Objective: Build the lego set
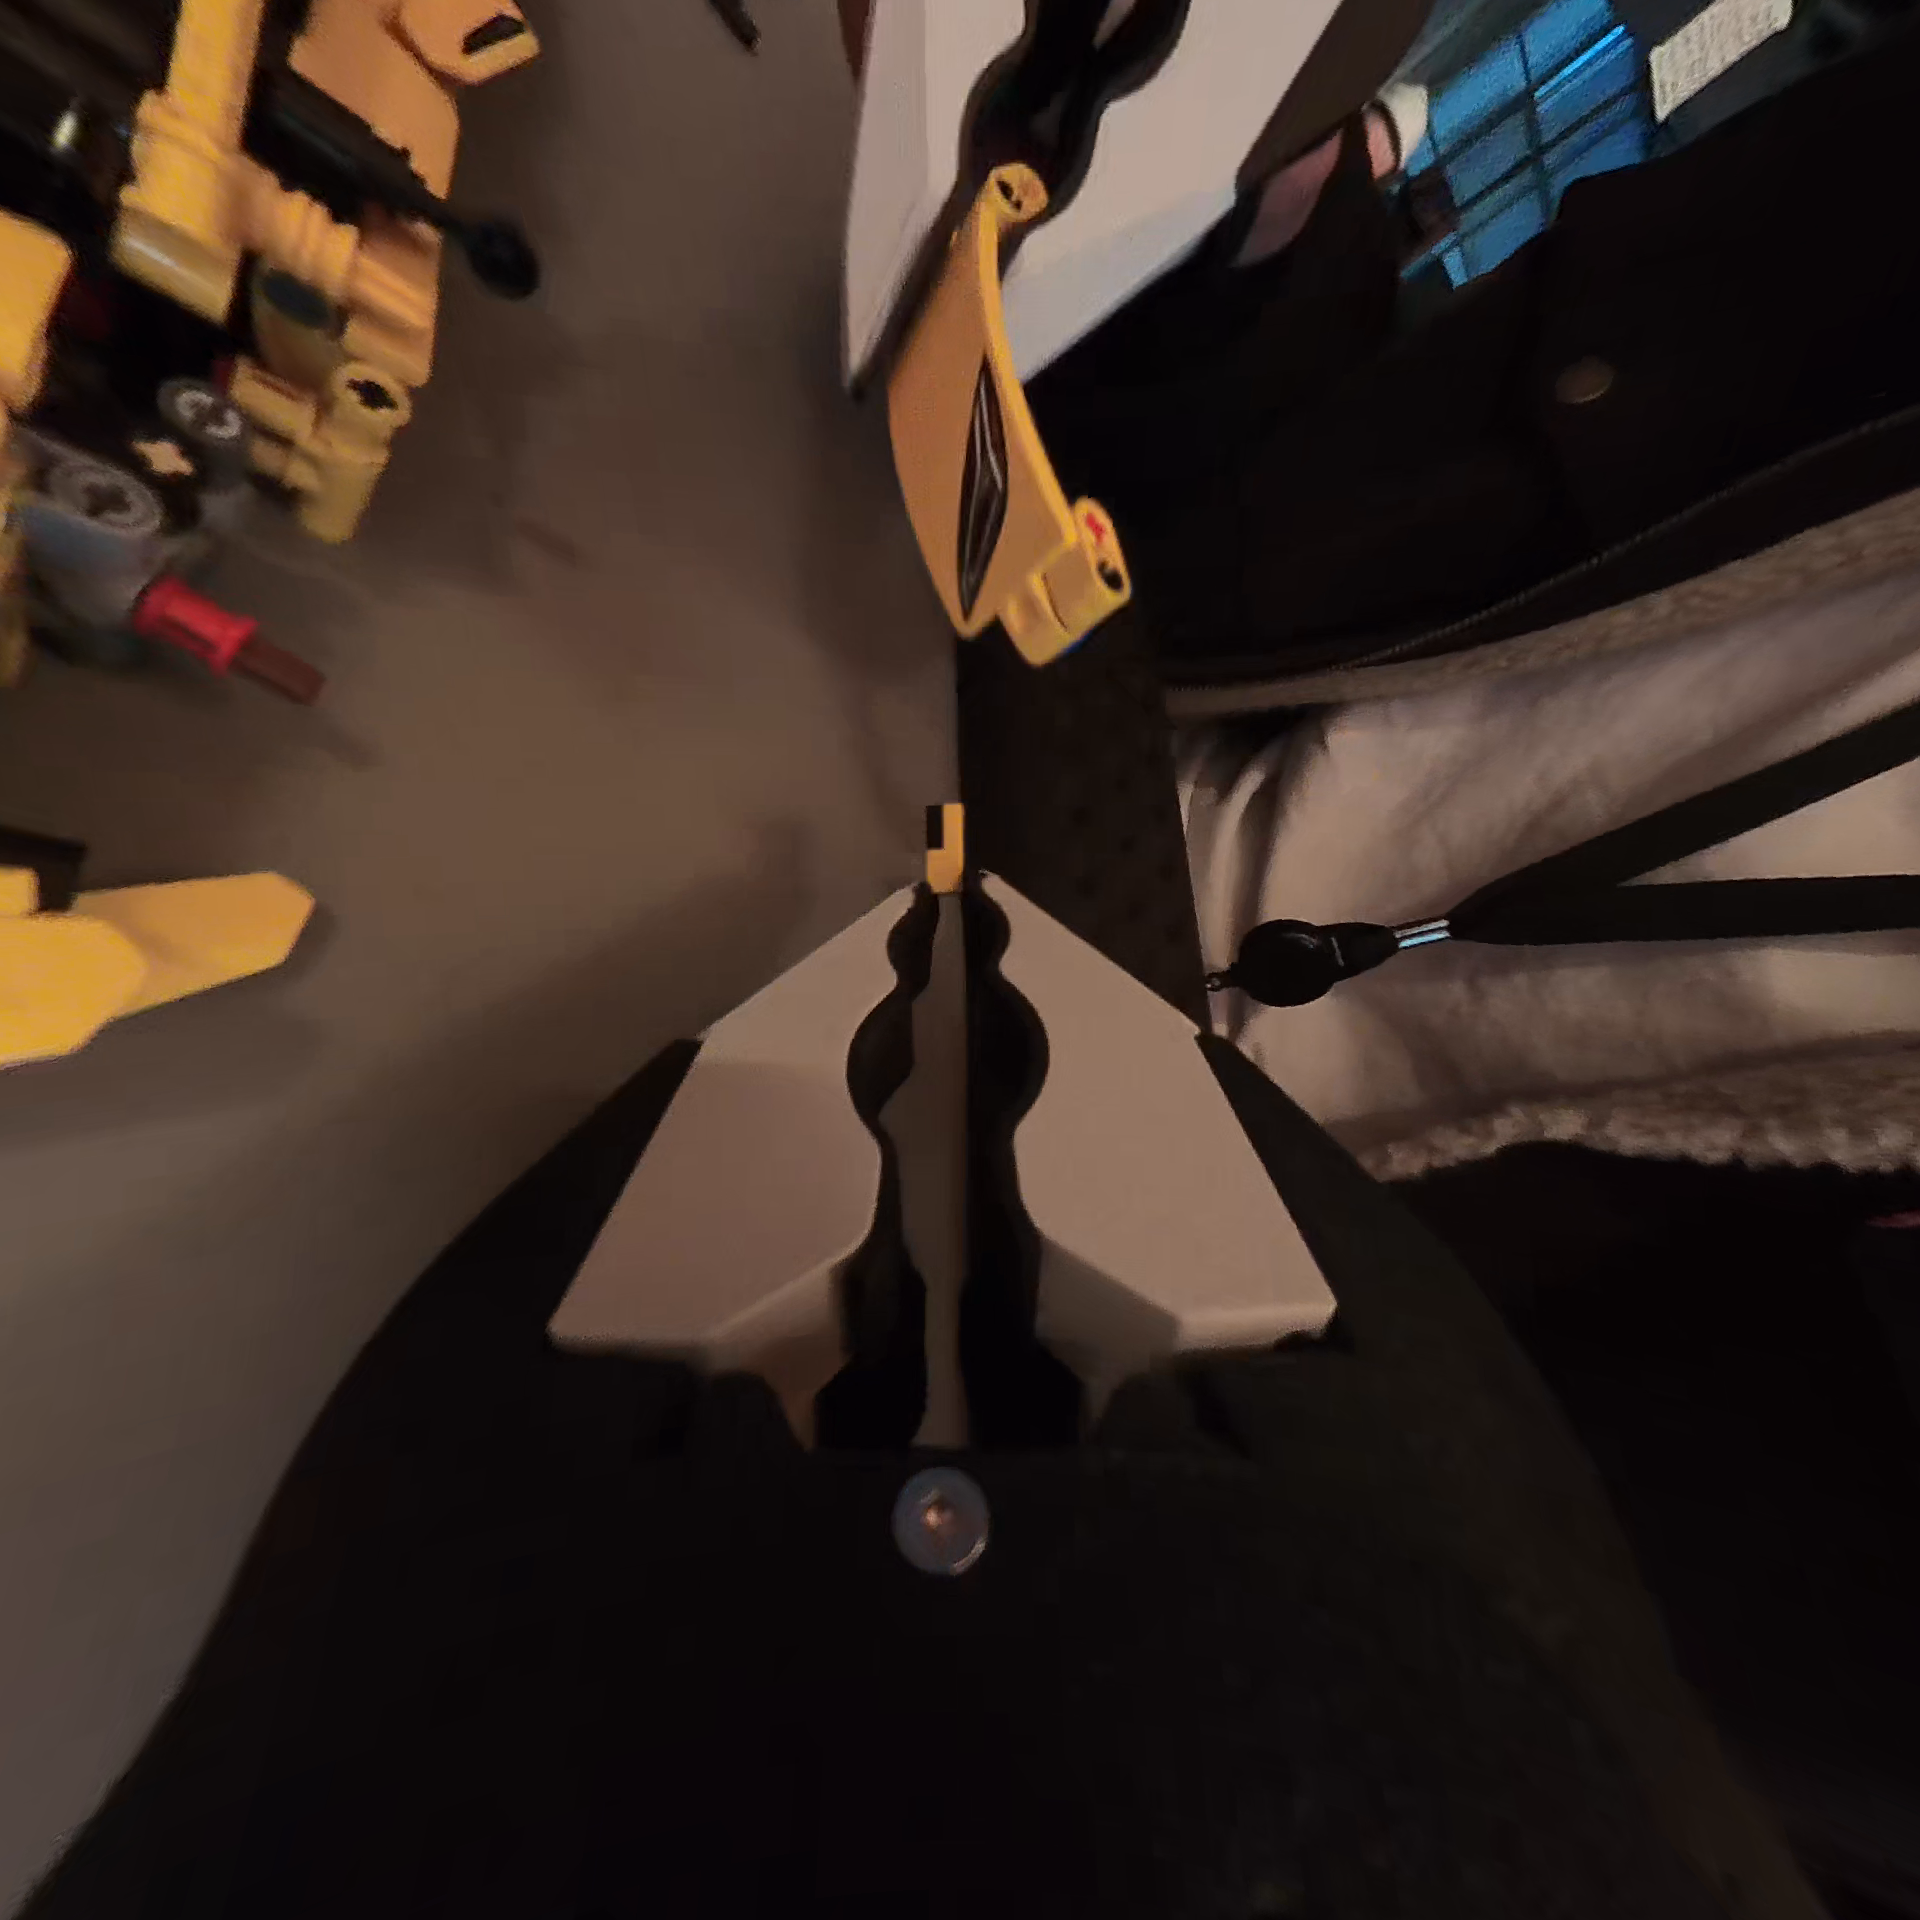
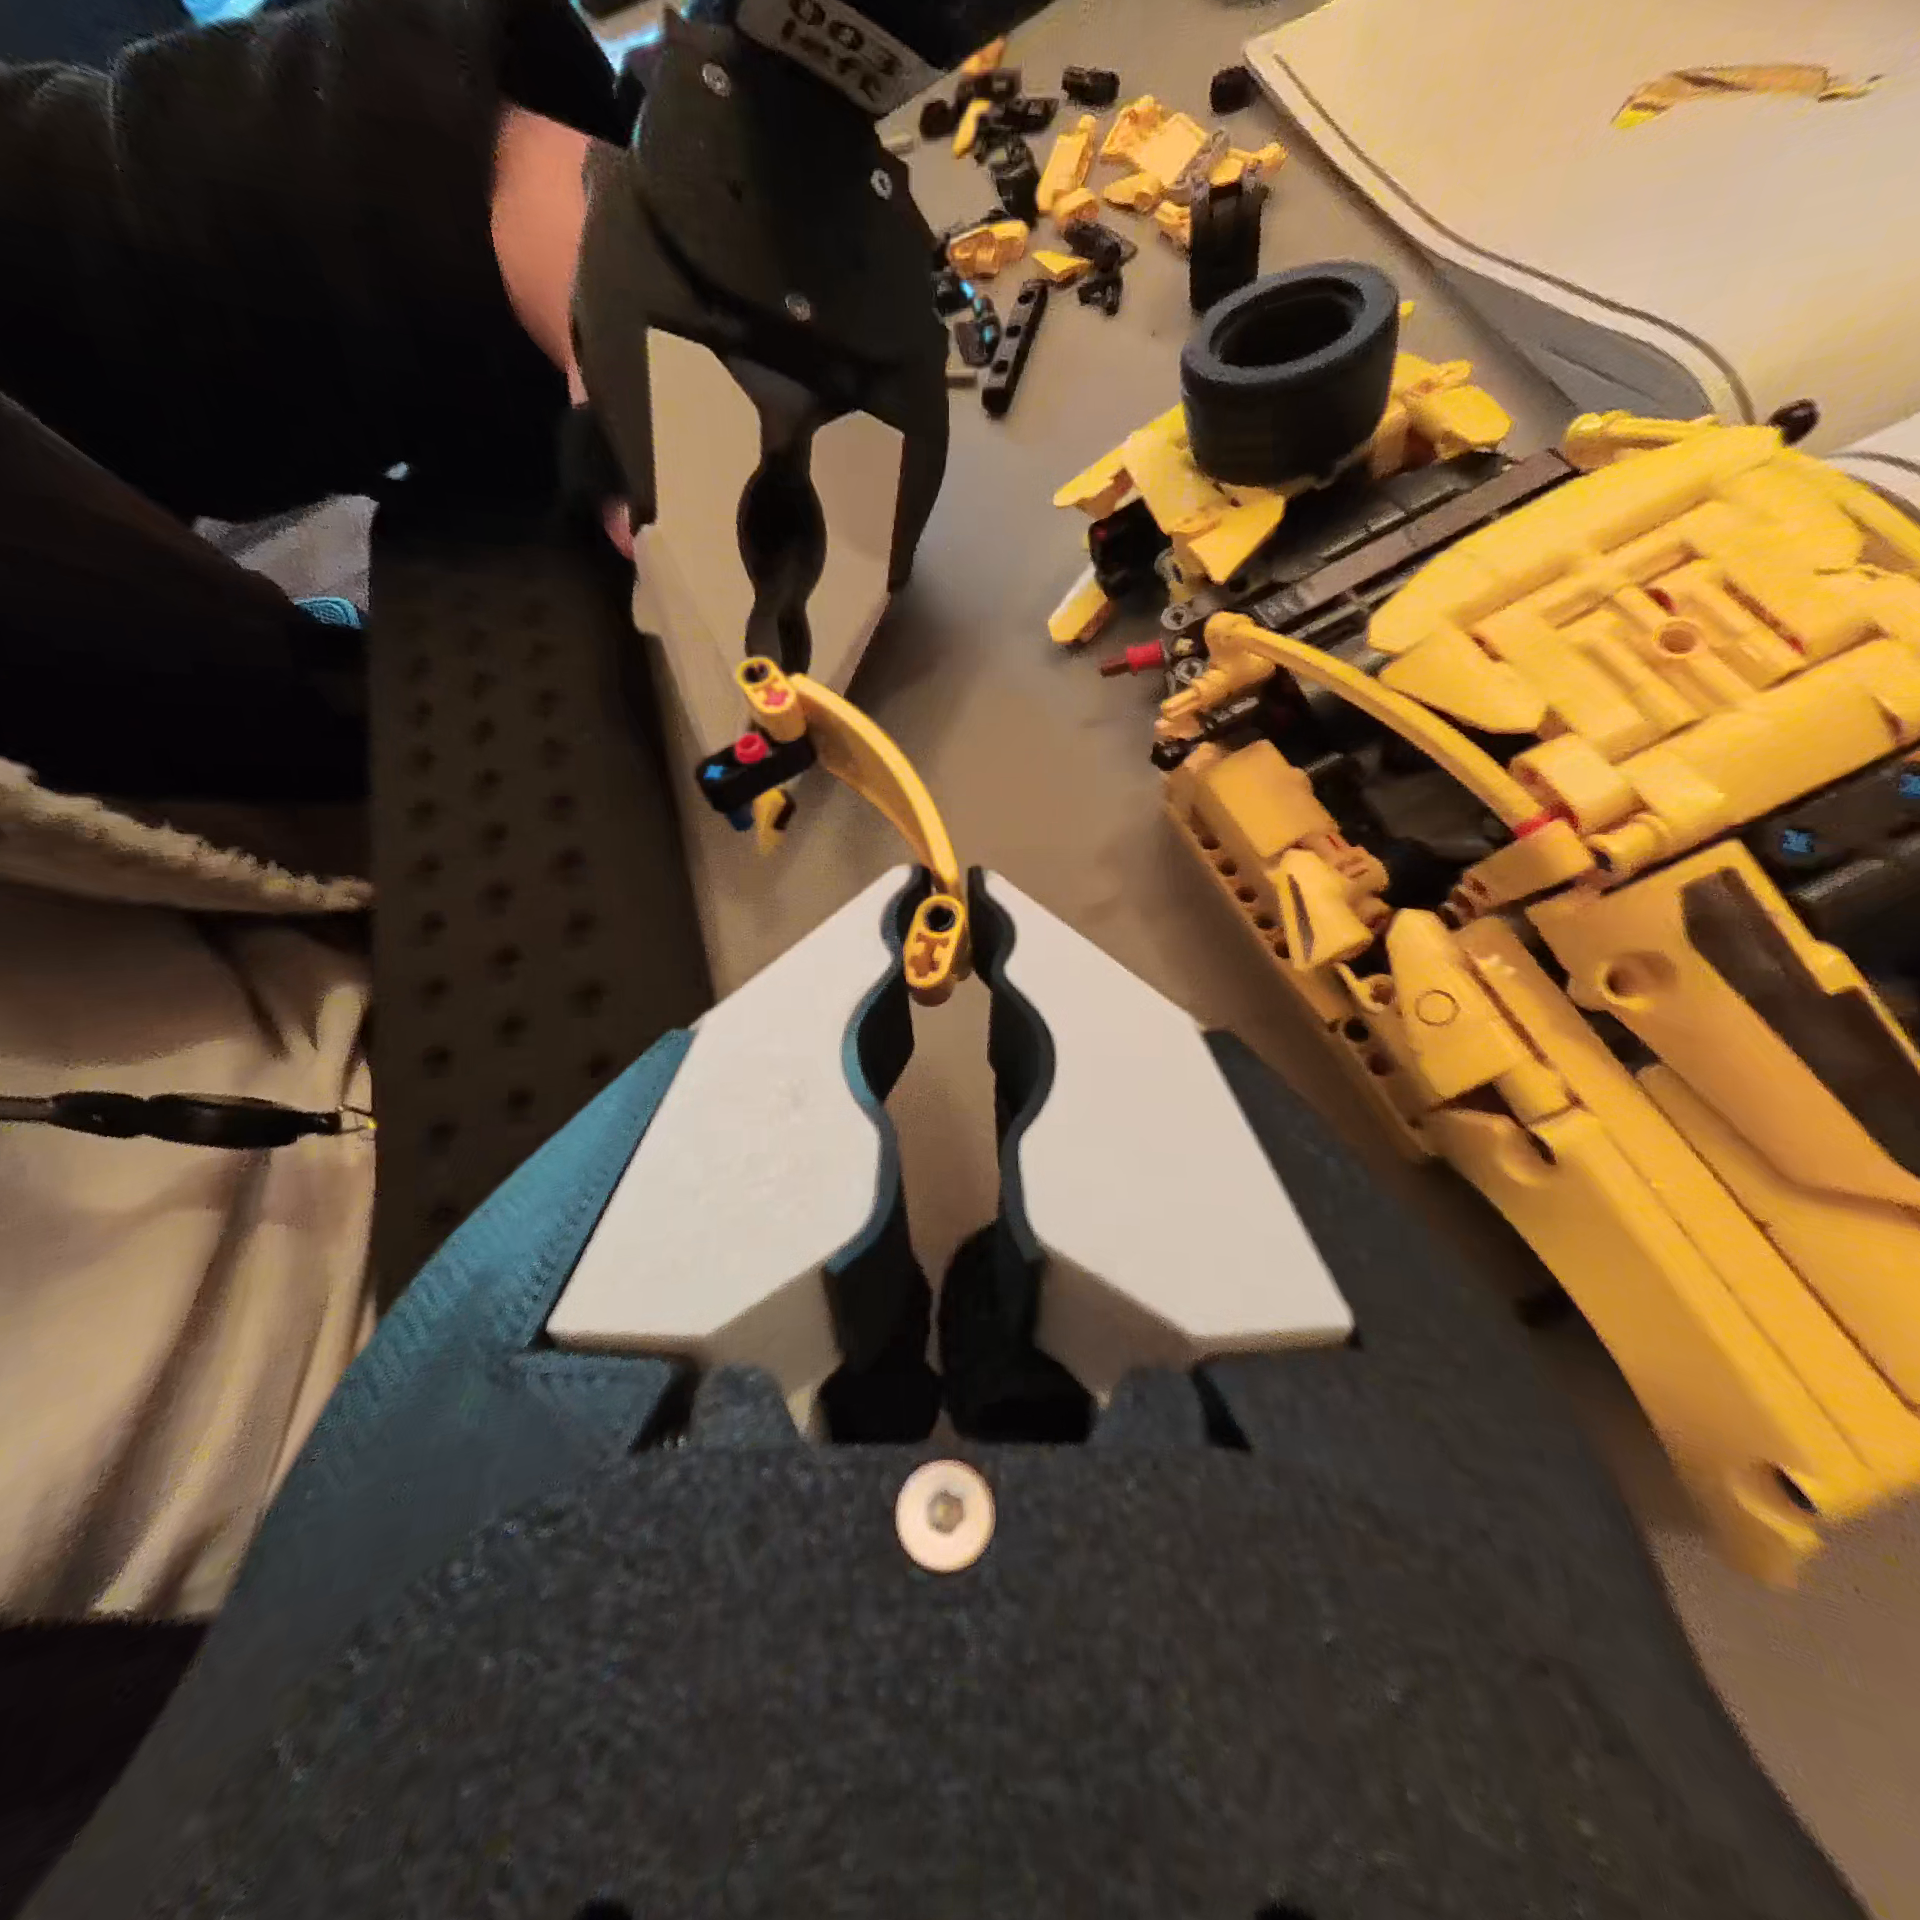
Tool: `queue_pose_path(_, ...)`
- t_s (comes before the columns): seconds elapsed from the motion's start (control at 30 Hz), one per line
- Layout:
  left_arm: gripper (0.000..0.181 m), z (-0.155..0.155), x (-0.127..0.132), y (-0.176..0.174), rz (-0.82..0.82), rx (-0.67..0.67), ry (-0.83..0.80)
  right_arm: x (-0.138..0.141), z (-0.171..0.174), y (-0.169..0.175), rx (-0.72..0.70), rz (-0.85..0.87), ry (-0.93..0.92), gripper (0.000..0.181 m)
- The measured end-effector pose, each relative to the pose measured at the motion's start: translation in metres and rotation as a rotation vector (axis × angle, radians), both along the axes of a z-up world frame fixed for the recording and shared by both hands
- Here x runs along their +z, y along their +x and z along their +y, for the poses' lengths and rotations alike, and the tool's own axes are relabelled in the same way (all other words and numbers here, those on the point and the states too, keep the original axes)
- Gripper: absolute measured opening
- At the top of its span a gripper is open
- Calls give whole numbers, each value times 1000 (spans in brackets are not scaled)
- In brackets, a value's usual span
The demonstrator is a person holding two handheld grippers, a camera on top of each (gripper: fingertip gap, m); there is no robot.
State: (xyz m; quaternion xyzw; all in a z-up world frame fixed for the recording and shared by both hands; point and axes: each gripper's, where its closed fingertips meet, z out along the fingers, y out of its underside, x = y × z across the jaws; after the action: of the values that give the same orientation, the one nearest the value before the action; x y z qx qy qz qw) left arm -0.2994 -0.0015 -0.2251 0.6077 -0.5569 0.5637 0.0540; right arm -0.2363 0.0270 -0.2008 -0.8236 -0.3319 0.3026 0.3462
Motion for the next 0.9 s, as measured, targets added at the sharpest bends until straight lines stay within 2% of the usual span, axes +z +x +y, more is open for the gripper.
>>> queue_pose_path(0.07,5,2,2,-1,-6,24,-37,-5,4,9,-16,-64,4,5)
queue_pose_path(0.13,4,4,11,0,-48,47,-60,-9,9,16,-9,-216,98,5)
queue_pose_path(0.23,5,-1,37,7,-201,62,-80,-14,4,8,98,-418,202,5)
queue_pose_path(0.33,5,-7,55,13,-314,81,-66,-30,-3,3,209,-515,161,5)
queue_pose_path(0.4,5,-7,54,15,-317,98,-61,-37,-7,1,245,-502,92,6)
queue_pose_path(0.5,5,-1,38,17,-258,144,-5,-41,-8,-1,250,-421,25,10)
queue_pose_path(0.6,5,-4,43,18,-292,146,23,-40,-9,-2,225,-331,-21,27)
queue_pose_path(0.63,5,-6,45,18,-311,139,29,-36,-8,0,201,-306,-21,34)
queue_pose_path(0.73,5,-11,54,20,-365,136,51,-13,-4,15,69,-210,10,38)
queue_pose_path(0.8,5,-14,61,22,-411,140,78,17,-13,9,21,-16,37,32)
queue_pose_path(0.9,5,-21,71,25,-473,126,99,52,-39,-20,69,327,27,29)
